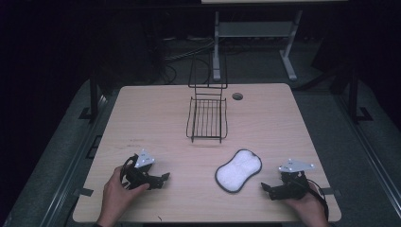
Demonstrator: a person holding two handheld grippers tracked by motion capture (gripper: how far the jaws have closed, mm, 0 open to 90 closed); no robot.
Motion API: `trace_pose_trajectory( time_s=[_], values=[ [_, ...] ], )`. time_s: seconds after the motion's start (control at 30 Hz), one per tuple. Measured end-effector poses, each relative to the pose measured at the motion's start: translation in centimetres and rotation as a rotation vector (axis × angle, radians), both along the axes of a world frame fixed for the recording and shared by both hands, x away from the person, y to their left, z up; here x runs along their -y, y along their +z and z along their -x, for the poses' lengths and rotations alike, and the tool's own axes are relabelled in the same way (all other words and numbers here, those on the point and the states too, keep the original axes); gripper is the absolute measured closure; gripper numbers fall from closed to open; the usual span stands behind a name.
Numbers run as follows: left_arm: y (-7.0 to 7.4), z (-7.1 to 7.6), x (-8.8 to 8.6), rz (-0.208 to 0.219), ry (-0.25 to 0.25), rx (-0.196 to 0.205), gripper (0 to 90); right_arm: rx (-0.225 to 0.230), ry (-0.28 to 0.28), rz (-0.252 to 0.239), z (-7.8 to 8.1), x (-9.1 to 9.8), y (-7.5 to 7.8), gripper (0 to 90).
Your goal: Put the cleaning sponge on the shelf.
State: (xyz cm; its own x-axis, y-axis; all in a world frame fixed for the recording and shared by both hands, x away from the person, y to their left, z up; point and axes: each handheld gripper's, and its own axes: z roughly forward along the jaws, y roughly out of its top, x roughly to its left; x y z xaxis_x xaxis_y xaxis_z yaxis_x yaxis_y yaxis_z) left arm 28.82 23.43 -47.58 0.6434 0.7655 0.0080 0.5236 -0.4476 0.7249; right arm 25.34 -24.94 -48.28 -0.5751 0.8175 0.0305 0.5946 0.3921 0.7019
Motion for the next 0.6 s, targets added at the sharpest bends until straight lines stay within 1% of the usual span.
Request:
trace_pose_trajectory(
  time_s=[0.17, 0.2, 0.23, 0.27, 0.3, 0.33, 0.37, 0.4, 0.43, 0.47, 0.5, 0.53, 0.6],
  values=[
    [0.0, 0.0, 0.0, 0.0, 0.0, -0.001, 12.3, -0.004, 0.005, 0.0, -0.1, 0.0, 0.0, 1.5],
    [0.0, 0.0, 0.0, 0.0, 0.0, 0.0, 12.3, -0.014, 0.006, 0.005, -0.2, 0.0, 0.2, 4.4],
    [0.0, 0.0, 0.0, 0.001, 0.0, 0.0, 12.3, -0.014, 0.006, 0.005, -0.2, 0.0, 0.2, 4.4],
    [0.0, 0.0, 0.0, 0.001, 0.0, 0.0, 12.3, -0.018, 0.004, 0.006, -0.1, 0.0, 0.3, 7.0],
    [0.0, 0.0, 0.0, 0.001, 0.0, 0.0, 12.3, -0.02, 0.005, 0.0, -0.2, 0.0, 0.4, 10.5],
    [0.0, 0.0, 0.0, 0.0, 0.0, 0.0, 12.3, -0.029, 0.008, -0.02, -0.1, 0.1, 0.7, 17.1],
    [0.0, 0.0, 0.0, 0.0, 0.0, 0.0, 12.3, -0.029, 0.008, -0.02, -0.1, 0.1, 0.7, 17.1],
    [0.0, 0.0, 0.0, 0.001, 0.0, -0.001, 12.3, -0.029, 0.009, -0.025, -0.1, 0.1, 0.8, 19.9],
    [0.0, 0.0, 0.0, 0.0, 0.0, 0.0, 12.3, -0.019, 0.022, -0.042, 0.0, 0.0, 1.2, 30.7],
    [0.0, 0.0, 0.0, 0.001, 0.0, -0.001, 12.3, -0.017, 0.029, -0.05, 0.1, 0.0, 1.4, 35.7],
    [0.0, 0.0, 0.0, 0.001, 0.0, -0.001, 12.3, -0.017, 0.029, -0.05, 0.1, 0.0, 1.4, 35.7],
    [0.0, 0.0, 0.0, 0.0, 0.0, 0.0, 12.3, -0.012, 0.035, -0.062, 0.1, 0.0, 1.6, 40.3],
    [0.0, 0.0, 0.0, 0.001, 0.0, 0.0, 12.3, -0.012, 0.051, -0.086, 0.1, -0.1, 2.0, 52.3]
  ],
)
